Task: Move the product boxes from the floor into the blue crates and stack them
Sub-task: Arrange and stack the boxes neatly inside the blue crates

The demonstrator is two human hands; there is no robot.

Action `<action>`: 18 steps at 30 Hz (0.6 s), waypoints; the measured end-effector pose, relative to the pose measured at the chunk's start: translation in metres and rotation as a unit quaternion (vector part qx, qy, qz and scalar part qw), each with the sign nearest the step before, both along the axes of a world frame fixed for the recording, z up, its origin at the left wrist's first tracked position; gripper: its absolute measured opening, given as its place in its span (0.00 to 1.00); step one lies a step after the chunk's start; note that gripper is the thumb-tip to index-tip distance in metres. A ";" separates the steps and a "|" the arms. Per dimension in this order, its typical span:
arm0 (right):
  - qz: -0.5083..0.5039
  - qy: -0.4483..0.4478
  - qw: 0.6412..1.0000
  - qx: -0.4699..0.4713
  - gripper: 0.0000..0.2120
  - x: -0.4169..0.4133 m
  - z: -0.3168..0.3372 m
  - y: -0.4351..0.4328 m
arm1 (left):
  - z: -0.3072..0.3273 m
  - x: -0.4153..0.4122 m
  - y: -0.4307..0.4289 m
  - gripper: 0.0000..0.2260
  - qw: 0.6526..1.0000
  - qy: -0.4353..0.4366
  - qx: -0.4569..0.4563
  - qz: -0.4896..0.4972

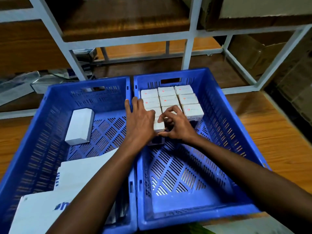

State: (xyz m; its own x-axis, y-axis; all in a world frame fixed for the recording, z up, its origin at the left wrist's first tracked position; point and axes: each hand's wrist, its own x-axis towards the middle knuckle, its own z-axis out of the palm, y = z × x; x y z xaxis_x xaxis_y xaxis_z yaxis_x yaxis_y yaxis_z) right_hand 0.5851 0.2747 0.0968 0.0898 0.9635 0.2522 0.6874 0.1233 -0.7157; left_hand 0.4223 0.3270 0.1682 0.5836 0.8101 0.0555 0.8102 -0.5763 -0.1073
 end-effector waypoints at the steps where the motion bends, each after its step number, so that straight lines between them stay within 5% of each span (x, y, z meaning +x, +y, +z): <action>1: -0.005 -0.016 1.000 0.000 0.23 0.000 -0.004 0.001 | 0.001 0.003 0.001 0.26 1.000 0.019 0.005 0.005; 5: -0.006 -0.077 0.997 -0.010 0.25 -0.007 -0.006 -0.002 | 0.005 0.011 0.005 0.19 0.995 0.098 0.021 -0.014; 10: 0.000 -0.146 0.989 0.015 0.24 -0.010 -0.007 0.000 | 0.015 0.017 0.009 0.20 0.981 0.168 -0.079 -0.049; 16: 0.030 -0.230 0.970 -0.068 0.28 -0.017 0.022 0.002 | 0.008 -0.009 0.005 0.24 0.987 0.078 -0.126 -0.065; 18: 0.035 -0.208 0.975 -0.076 0.21 -0.022 0.039 0.004 | 0.014 -0.025 0.008 0.20 0.987 -0.002 -0.140 -0.074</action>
